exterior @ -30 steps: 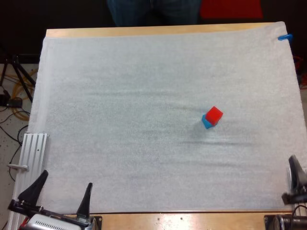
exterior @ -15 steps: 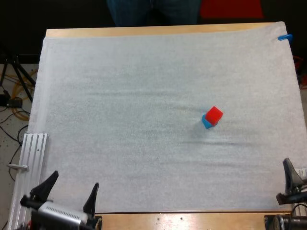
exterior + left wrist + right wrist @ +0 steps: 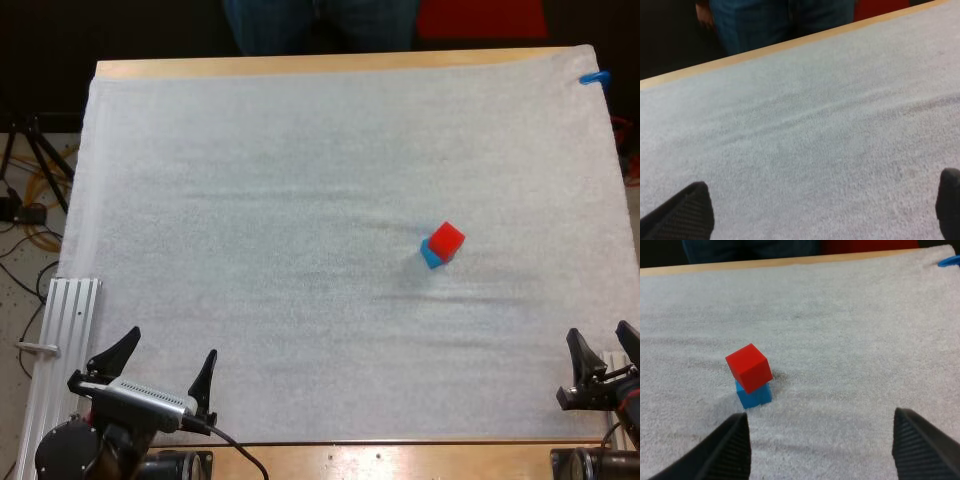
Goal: Stack red cube on blue cube
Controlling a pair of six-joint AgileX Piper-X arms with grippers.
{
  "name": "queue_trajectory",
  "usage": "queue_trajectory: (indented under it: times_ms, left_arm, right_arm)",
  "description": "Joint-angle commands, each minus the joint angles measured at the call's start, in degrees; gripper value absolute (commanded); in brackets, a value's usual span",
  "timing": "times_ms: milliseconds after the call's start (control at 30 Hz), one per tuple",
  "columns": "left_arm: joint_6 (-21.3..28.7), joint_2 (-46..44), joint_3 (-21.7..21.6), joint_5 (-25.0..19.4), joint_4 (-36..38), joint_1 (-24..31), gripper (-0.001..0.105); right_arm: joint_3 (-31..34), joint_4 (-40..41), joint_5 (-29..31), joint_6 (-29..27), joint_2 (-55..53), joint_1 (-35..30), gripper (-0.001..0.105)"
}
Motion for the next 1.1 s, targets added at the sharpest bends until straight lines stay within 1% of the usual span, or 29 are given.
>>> queue_trajectory:
  times_ms: [0, 167, 1067]
  left_arm:
    - [-0.6, -7.9, 0.6, 0.1, -0.6, 0.1, 0.087]
    - [-0.6, -7.9, 2.4, 0.6, 2.0, 0.1, 0.087]
    - [-0.6, -7.9, 2.4, 0.6, 1.9, 0.1, 0.087]
  right_arm:
    - [-0.2, 0.2, -0.5, -0.2, -2.2, -0.1, 0.059]
    - [-0.2, 0.2, -0.4, -0.2, -2.2, -0.1, 0.059]
    - [-0.2, 0.2, -0.1, 0.1, -2.2, -0.1, 0.059]
